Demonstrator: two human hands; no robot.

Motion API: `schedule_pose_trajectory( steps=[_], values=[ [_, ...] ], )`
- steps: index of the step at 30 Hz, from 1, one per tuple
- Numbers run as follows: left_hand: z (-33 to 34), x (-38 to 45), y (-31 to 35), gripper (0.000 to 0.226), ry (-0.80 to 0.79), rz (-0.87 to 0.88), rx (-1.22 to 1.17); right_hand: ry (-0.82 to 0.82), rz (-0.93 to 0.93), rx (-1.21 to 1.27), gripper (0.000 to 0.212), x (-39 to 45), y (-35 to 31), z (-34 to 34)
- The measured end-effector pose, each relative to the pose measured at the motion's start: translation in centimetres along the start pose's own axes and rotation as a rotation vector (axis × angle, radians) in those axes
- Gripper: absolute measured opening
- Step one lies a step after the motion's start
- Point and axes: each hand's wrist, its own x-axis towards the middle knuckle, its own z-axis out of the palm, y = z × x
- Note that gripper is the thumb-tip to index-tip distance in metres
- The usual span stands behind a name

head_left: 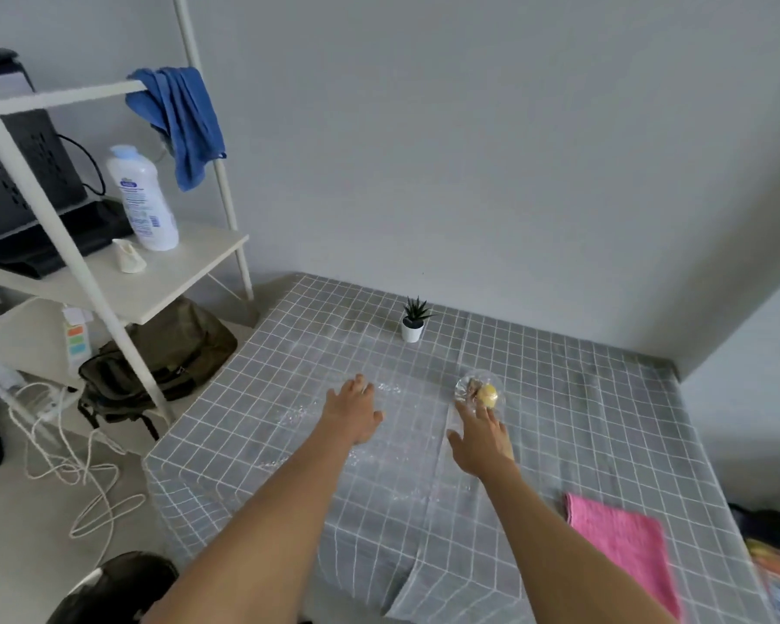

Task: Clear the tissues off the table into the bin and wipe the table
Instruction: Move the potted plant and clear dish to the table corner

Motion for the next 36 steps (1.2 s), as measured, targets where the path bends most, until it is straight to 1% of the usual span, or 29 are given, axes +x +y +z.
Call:
schedule_pose_trajectory(
  steps=[8, 14, 16, 21, 25, 27, 30, 32, 36],
  values=[
    [-0.3, 5.1, 2.8, 0.064, -0.087, 0.076, 0.007, 0.0, 0.162, 0.032, 0.06, 2.3, 4.0, -0.3],
    [-1.8, 10.8, 2.5, 0.068, -0.081, 0.099, -0.009, 0.003, 0.225, 0.058, 0.067, 6.6, 5.2, -1.0],
    [-2.4, 12.9, 2.3, 0.069, -0.074, 0.105, -0.018, 0.007, 0.253, 0.083, 0.073, 8.4, 5.3, -1.1],
    [-2.7, 17.9, 1.0, 0.071, -0.078, 0.105, -0.061, 0.013, 0.321, 0.195, 0.099, 12.0, 5.3, 0.2],
    [-1.9, 21.8, -0.2, 0.076, -0.076, 0.069, -0.099, 0.072, 0.383, 0.366, 0.107, 14.2, 5.5, 1.8],
    [-1.3, 23.6, -0.6, 0.079, -0.049, 0.074, -0.121, 0.112, 0.404, 0.445, 0.11, 14.7, 5.4, 3.1],
    [-0.4, 26.1, -0.6, 0.084, -0.008, 0.091, -0.188, 0.219, 0.401, 0.534, 0.115, 14.6, 5.2, 5.3],
    [0.1, 27.5, -0.6, 0.088, 0.004, 0.09, -0.223, 0.286, 0.398, 0.549, 0.115, 14.8, 5.1, 6.2],
    [0.8, 29.8, -0.5, 0.096, 0.072, 0.101, -0.288, 0.328, 0.399, 0.538, 0.115, 15.9, 4.9, 6.8]
  ],
)
